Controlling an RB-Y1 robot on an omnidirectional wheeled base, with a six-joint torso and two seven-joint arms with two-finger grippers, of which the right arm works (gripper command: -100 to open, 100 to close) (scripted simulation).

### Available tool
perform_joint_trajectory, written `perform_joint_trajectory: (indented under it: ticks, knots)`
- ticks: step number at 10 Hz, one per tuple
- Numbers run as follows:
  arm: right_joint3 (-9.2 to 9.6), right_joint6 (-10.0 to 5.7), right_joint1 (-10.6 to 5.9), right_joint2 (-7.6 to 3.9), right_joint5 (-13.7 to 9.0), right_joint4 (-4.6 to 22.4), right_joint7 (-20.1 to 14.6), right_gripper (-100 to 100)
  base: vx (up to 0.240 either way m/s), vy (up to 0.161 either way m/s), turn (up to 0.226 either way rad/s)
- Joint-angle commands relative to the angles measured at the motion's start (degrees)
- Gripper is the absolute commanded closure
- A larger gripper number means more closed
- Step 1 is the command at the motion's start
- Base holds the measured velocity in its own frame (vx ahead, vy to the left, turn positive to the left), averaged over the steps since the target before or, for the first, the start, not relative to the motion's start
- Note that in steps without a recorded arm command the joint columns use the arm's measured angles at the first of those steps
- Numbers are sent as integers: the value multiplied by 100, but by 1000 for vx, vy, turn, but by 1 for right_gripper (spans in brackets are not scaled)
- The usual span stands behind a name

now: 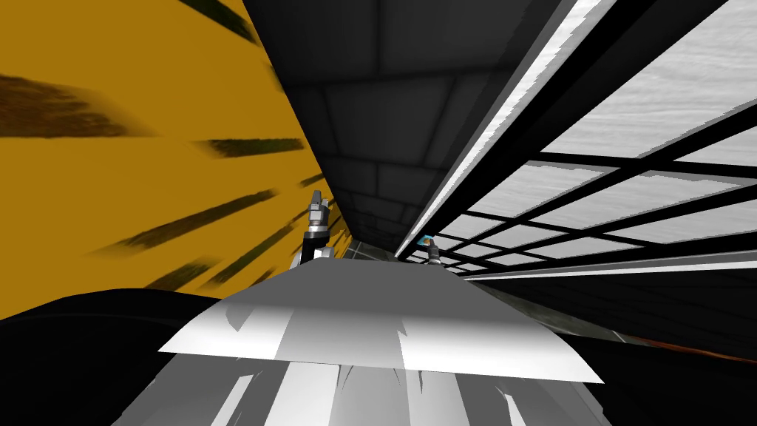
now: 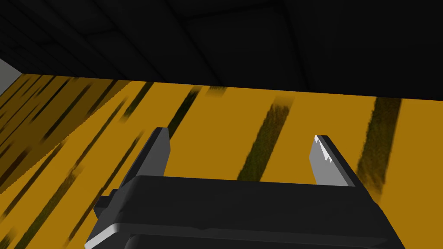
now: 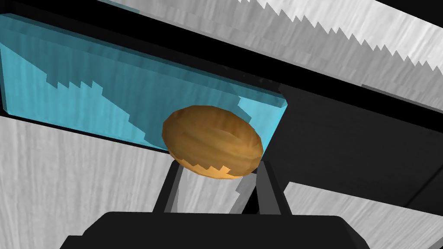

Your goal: Pull the door open

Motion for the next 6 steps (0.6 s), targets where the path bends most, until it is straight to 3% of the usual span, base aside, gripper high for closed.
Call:
perform_joint_trajectory:
  ticks: [1, 6]
  knots:
    - [87, -6, -21, 63, -29, -24, -217, 100, -38, -22, 49]
    - [226, 45, -86, 53, -306, -6, -926, 100, -41, -16, 42]
